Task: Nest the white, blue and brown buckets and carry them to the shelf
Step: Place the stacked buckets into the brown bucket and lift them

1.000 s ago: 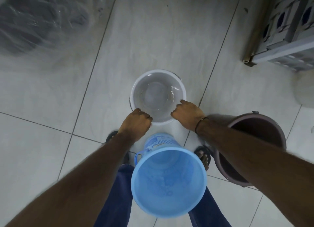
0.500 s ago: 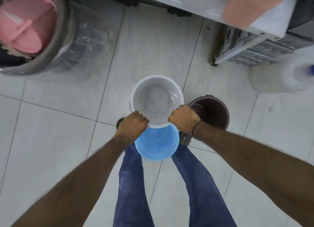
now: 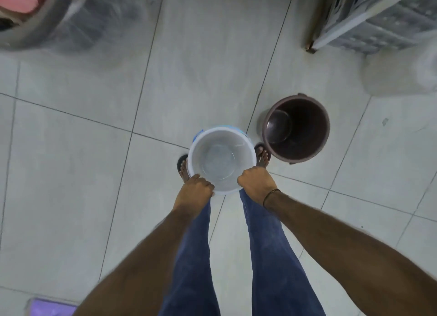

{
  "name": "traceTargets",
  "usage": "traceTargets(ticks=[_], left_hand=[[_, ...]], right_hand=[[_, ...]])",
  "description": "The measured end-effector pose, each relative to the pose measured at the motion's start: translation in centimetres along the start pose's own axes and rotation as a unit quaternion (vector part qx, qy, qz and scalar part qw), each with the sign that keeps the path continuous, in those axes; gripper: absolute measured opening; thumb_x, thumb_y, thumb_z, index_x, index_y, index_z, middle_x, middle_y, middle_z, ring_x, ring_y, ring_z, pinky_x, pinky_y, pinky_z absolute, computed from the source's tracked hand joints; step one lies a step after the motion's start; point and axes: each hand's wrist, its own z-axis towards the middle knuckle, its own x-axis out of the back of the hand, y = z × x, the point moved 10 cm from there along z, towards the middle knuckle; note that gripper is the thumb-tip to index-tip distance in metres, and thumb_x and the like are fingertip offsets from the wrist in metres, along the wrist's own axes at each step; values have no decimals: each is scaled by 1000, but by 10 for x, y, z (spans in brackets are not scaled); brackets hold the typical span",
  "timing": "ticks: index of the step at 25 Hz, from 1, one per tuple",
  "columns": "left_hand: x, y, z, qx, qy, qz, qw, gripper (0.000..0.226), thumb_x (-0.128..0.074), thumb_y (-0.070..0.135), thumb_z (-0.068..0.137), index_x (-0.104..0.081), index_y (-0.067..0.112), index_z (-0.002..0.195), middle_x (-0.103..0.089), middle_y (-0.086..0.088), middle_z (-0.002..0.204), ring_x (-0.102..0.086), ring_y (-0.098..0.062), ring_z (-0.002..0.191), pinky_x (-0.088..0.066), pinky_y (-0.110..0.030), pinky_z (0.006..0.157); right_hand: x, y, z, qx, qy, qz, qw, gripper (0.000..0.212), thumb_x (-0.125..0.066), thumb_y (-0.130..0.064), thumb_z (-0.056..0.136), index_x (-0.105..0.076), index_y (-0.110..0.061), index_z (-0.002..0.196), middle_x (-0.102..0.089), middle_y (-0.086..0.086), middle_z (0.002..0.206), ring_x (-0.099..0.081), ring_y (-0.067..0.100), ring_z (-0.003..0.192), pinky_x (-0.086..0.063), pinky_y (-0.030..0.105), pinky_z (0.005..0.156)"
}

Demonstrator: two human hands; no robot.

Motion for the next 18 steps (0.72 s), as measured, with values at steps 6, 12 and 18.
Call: traceTargets(ticks=[6, 12, 18], left_hand=[[-111, -29, 71, -4, -18, -13, 1000, 7, -69, 20, 83, -75, 19, 84, -72, 0, 84, -63, -25, 92, -53, -35, 82], [-105, -81, 76, 150, 143, -186, 960, 8, -64, 12, 83, -61, 13, 91, -63, -8, 93, -59, -29, 83, -53, -41, 66], [-137, -144, 67, 418, 138, -608, 661, 70, -74, 24, 81, -40, 10, 140, -48, -2, 125, -54, -27, 119, -44, -33, 94]], right_hand=[[-102, -12, 96, -9, -36, -13, 999, 19, -55, -6, 94, -68, -19, 100, -71, 3, 101, -66, 27, 97, -48, 36, 82], [-118, 30, 113, -168, 90, 218, 957, 27, -65, -13, 82, -61, -11, 109, -69, 11, 98, -63, 34, 92, -53, 41, 74], [-166, 97, 102, -426, 69, 519, 738, 67, -78, -31, 72, -46, -9, 127, -58, 11, 114, -57, 33, 109, -51, 37, 82]])
